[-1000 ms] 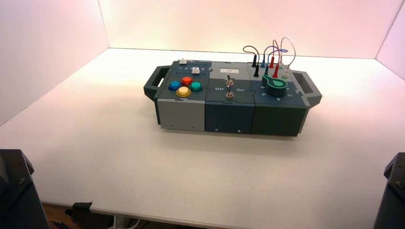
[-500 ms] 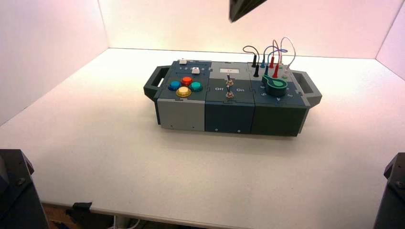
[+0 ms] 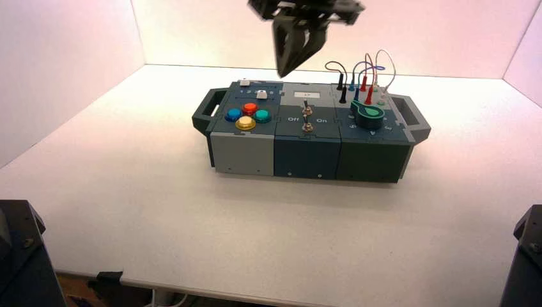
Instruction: Push the green button with the right gripper.
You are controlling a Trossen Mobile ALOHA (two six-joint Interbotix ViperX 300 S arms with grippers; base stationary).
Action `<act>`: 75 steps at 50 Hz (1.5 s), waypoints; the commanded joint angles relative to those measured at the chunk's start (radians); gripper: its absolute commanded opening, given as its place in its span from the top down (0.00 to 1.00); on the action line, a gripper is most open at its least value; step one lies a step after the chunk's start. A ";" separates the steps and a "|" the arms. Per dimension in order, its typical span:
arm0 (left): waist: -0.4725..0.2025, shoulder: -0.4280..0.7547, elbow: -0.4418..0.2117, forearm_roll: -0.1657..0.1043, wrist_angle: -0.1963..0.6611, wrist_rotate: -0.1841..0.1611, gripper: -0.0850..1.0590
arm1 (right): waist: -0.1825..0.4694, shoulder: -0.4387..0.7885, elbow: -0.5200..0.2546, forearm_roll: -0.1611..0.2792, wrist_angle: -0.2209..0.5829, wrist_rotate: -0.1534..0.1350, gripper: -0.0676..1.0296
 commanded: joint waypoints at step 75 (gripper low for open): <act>0.043 -0.067 -0.006 0.002 0.057 0.060 0.95 | 0.020 0.245 -0.123 0.018 -0.057 0.015 0.96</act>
